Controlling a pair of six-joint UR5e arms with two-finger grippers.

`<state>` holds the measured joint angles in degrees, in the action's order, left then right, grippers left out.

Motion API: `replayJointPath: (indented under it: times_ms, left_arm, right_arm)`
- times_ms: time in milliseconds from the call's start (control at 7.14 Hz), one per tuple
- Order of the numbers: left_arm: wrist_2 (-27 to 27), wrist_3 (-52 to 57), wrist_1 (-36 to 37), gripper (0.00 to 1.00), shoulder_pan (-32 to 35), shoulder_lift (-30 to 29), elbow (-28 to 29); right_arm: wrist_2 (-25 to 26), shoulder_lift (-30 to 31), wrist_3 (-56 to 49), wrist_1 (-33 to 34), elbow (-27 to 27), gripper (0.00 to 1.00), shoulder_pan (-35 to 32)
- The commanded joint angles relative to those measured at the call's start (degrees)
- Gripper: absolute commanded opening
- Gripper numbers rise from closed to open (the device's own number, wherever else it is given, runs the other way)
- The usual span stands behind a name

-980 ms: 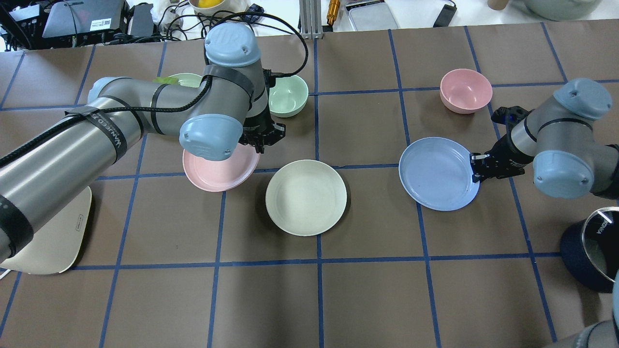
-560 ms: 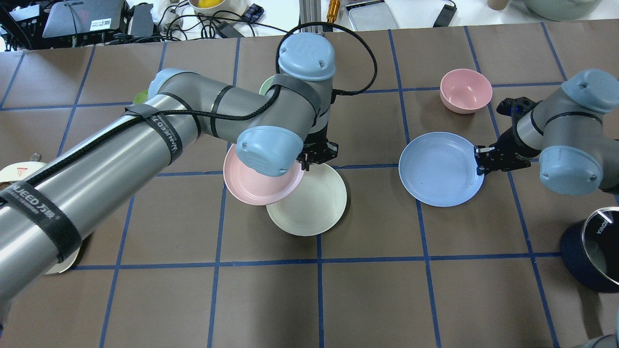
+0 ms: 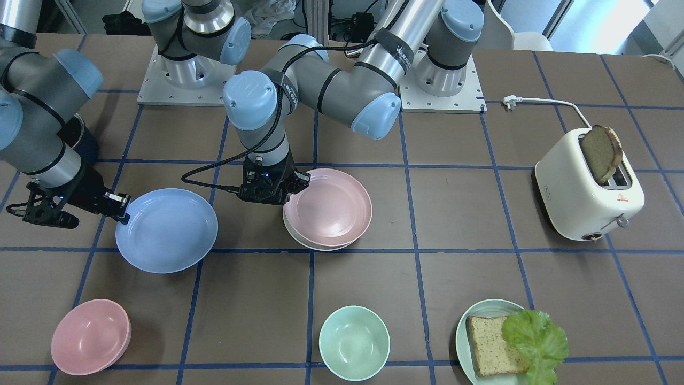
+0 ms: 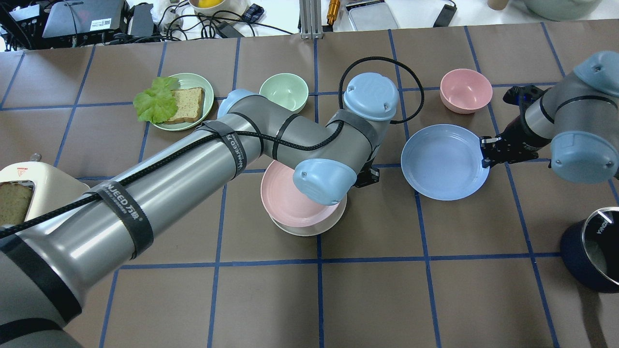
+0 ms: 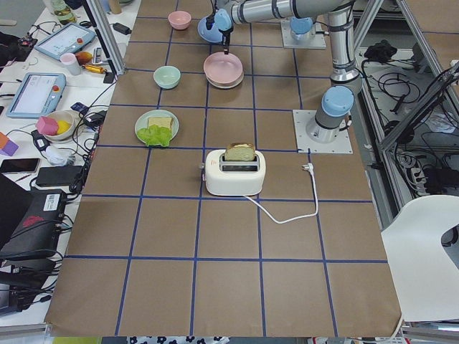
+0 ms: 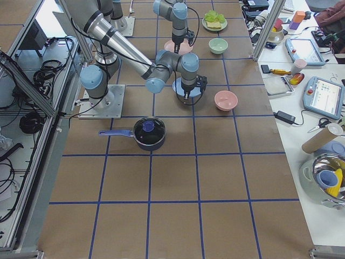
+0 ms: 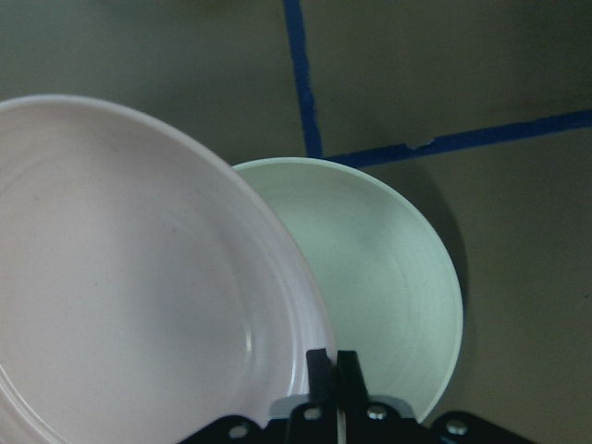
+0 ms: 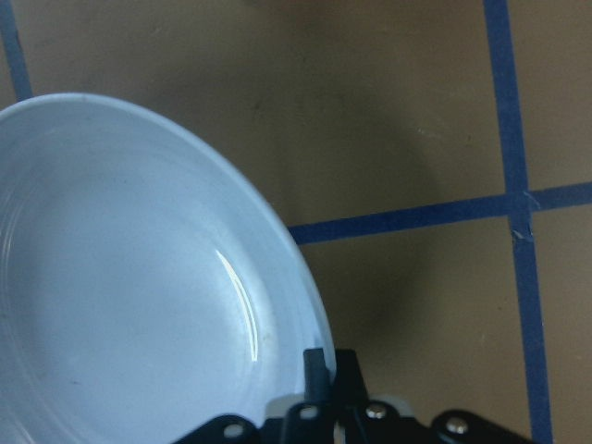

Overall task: Stack three plates with pink and blue
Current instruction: 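Lower the pink plate onto the cream plate and open the left gripper, then withdraw the left arm while the right gripper carries the blue plate over the stack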

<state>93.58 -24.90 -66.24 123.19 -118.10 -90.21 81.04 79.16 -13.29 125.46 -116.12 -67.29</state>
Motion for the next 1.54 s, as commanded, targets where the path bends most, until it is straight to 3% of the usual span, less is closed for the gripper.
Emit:
replayJointPath:
  times_ms: [0, 140, 280, 560, 1120, 1400]
  left_arm:
    - [0.19, -0.50, 1.20, 0.00, 0.47, -1.51, -0.40]
    - [0.54, 0.02, 1.38, 0.40, 0.47, -1.60, -0.75]
    - [1.07, 0.46, 1.47, 0.99, 0.47, -1.34, -0.67]
    - [1.51, 0.81, 0.51, 1.00, -1.45, 1.71, 0.47]
    - [-1.92, 9.78, -5.74, 1.00, -15.85, 13.48, 0.74]
    - [-1.91, 10.57, -15.26, 1.00, -18.59, 21.64, 0.57]
  right_arm:
    - [0.00, 0.03, 0.02, -0.21, 0.37, 0.00, -0.03]
    - [0.09, 0.12, 0.11, -0.30, 0.37, 0.00, -0.03]
    - [0.09, 0.29, 0.28, -0.39, 0.37, 0.00, -0.12]
    - [0.96, 3.35, 3.68, -1.61, 0.28, 0.00, -1.78]
    - [4.13, 5.29, 19.84, -1.00, 0.37, 0.00, -14.68]
    - [3.87, 8.72, 27.67, -1.62, 0.28, 0.00, -20.30]
